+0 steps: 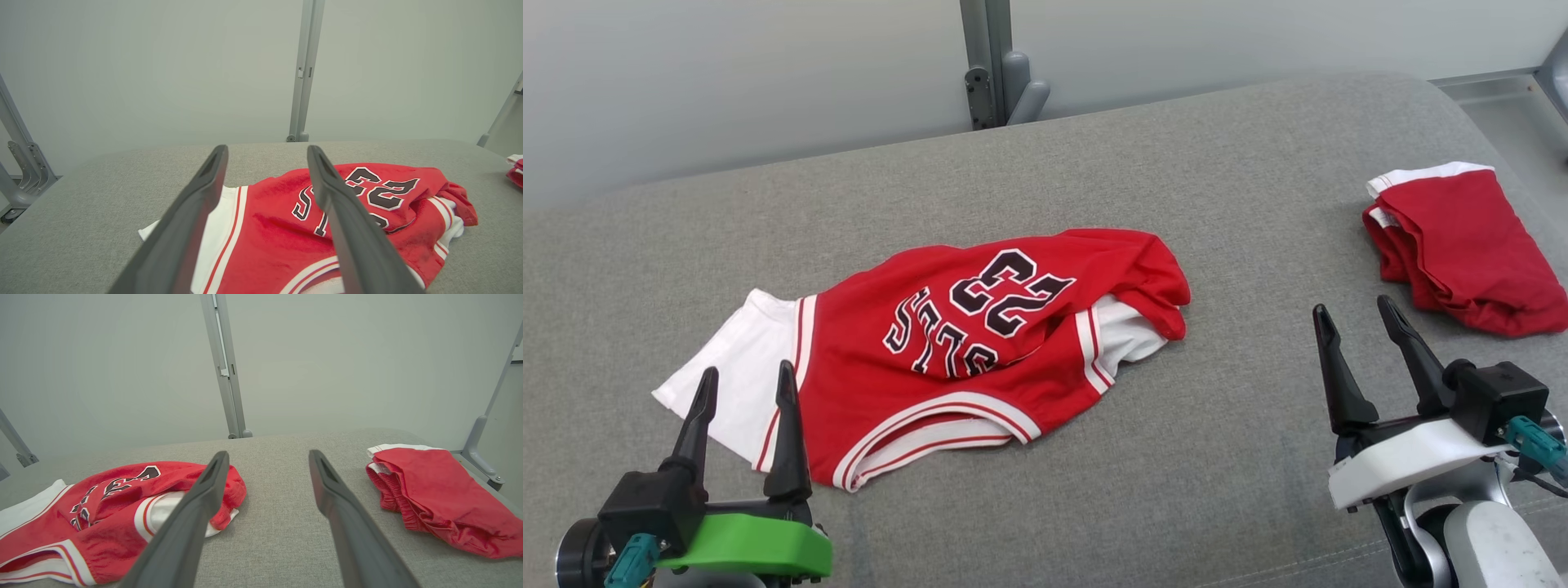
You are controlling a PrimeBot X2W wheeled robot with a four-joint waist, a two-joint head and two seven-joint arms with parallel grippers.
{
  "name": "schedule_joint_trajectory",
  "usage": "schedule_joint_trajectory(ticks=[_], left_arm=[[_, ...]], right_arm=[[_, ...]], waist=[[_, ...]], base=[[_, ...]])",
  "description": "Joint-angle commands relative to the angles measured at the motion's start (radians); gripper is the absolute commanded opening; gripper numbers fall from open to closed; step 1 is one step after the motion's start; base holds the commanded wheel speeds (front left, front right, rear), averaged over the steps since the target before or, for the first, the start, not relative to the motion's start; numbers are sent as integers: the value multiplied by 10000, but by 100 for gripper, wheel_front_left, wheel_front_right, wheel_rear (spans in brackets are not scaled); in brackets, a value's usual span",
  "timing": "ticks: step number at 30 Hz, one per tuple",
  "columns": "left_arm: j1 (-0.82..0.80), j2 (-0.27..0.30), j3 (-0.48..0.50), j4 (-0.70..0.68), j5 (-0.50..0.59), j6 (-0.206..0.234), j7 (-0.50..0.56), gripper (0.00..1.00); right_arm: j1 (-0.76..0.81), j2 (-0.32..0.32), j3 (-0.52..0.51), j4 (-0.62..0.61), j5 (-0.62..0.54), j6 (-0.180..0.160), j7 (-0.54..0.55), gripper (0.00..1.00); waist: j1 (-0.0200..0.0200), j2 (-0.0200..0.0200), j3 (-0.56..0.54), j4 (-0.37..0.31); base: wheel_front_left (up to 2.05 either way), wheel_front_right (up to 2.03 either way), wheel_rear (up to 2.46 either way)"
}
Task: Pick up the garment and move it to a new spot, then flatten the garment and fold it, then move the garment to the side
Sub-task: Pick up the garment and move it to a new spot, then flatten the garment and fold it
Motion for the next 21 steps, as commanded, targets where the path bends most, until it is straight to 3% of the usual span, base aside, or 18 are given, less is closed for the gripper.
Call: schedule_joint_trajectory(ticks=[1,16,21], left_arm=[[113,86,15,-13,-84,59,20,100],[26,155,-3,-17,-113,161,35,100],[-311,103,-134,4,-67,91,-25,100]], right_arm=[[88,10,-38,-35,2,-5,9,100],[45,40,-128,19,48,-5,-39,100],[-198,-30,76,-80,0,-5,9,100]], waist=[[0,0,10,9],[0,0,-37,41],[0,0,83,518]], base=[[0,0,0],[0,0,0],[0,0,0]])
